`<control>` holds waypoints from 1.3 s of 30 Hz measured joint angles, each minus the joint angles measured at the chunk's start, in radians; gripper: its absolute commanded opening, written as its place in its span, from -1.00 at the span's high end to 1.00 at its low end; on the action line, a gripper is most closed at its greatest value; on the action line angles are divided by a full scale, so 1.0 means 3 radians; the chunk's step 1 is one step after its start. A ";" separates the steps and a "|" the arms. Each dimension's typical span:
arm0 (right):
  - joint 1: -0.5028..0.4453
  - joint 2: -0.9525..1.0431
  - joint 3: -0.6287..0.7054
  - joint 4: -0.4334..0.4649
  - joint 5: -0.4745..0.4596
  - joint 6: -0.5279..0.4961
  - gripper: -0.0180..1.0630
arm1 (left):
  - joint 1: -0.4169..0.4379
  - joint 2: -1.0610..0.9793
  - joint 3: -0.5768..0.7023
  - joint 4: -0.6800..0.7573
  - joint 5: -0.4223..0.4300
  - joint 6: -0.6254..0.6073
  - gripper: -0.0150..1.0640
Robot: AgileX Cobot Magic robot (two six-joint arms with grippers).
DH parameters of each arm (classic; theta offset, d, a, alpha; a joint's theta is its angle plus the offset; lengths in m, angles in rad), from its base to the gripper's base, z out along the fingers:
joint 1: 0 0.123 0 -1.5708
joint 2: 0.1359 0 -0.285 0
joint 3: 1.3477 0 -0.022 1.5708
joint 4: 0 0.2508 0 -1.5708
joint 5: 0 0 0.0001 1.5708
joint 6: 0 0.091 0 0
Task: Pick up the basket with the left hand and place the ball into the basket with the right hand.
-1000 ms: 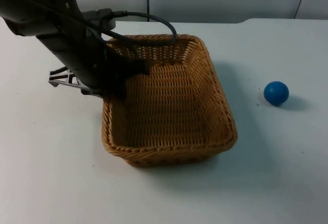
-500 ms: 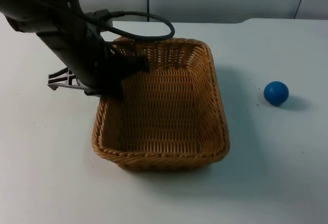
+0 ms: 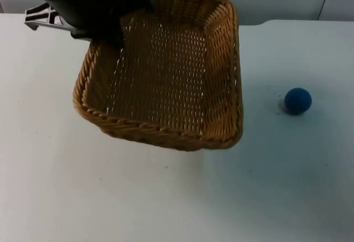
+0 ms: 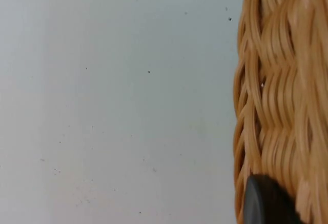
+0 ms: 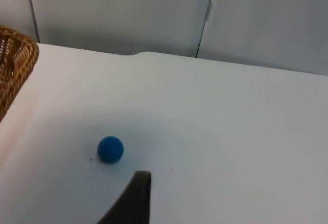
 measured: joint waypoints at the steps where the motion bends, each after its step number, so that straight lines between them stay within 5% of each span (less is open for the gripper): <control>1: 0.0000 0.0000 0.0000 0.0000 0.0000 0.0000 -0.90 | 0.0000 0.0000 0.0000 0.0000 0.0000 0.0000 0.98; 5: 0.0000 0.0000 0.0000 0.0000 -0.0008 0.0013 -0.90 | 0.0000 -0.0103 0.0000 0.0005 0.0008 -0.0428 0.98; 16: 0.0000 0.0007 0.0000 -0.0006 -0.0008 0.0032 -0.90 | 0.0000 -0.0109 0.0000 0.0014 0.0036 -0.0602 0.98; 22: 0.0000 0.0312 0.0000 -0.0342 -0.0032 0.0313 -0.90 | 0.0000 -0.0109 0.0000 0.0080 0.0036 -0.0608 0.98; 28: 0.0000 0.0901 0.0000 -0.0479 -0.0709 0.0384 -0.88 | 0.0000 -0.0109 0.0000 0.0132 0.0041 -0.0608 0.98; 34: -0.0081 0.1516 0.0000 0.0178 -0.1705 -0.0013 -0.86 | 0.0000 -0.0109 0.0000 0.0169 0.0049 -0.0553 0.98; 39: -0.0258 0.1738 0.0000 0.0668 -0.2075 -0.0439 -0.86 | 0.0000 -0.0118 0.0000 0.0236 0.0066 -0.0538 0.98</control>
